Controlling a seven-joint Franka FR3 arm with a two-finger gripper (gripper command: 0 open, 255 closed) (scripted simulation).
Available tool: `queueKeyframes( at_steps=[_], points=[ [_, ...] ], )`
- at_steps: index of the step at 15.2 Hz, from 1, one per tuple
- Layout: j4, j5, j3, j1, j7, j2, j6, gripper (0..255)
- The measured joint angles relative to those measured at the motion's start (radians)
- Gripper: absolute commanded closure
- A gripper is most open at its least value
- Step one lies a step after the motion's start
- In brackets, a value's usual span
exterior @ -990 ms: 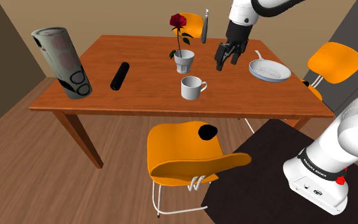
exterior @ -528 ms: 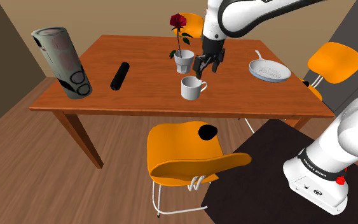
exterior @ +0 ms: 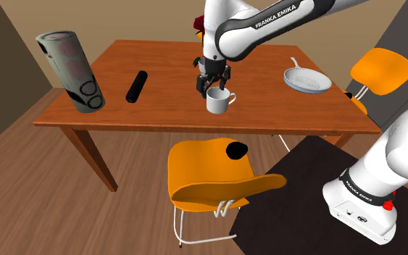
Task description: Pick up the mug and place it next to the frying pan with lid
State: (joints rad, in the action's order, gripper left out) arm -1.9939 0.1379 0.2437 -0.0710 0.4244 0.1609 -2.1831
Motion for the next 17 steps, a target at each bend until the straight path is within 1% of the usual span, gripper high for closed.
queueKeyframes(
  at_steps=[2, 7, 9, 14, 15, 17],
  points=[
    [0.027, 0.019, -0.001, -0.009, 0.021, 0.044, -0.012, 0],
    [0.014, 0.039, -0.007, -0.011, 0.034, 0.089, -0.068, 0],
    [0.007, 0.043, -0.009, -0.011, 0.038, 0.098, -0.083, 0],
    [0.006, 0.044, -0.009, -0.012, 0.039, 0.1, -0.087, 0],
    [0.006, 0.044, -0.009, -0.012, 0.039, 0.1, -0.087, 255],
    [0.006, 0.044, -0.009, -0.012, 0.039, 0.1, -0.087, 255]
  ],
)
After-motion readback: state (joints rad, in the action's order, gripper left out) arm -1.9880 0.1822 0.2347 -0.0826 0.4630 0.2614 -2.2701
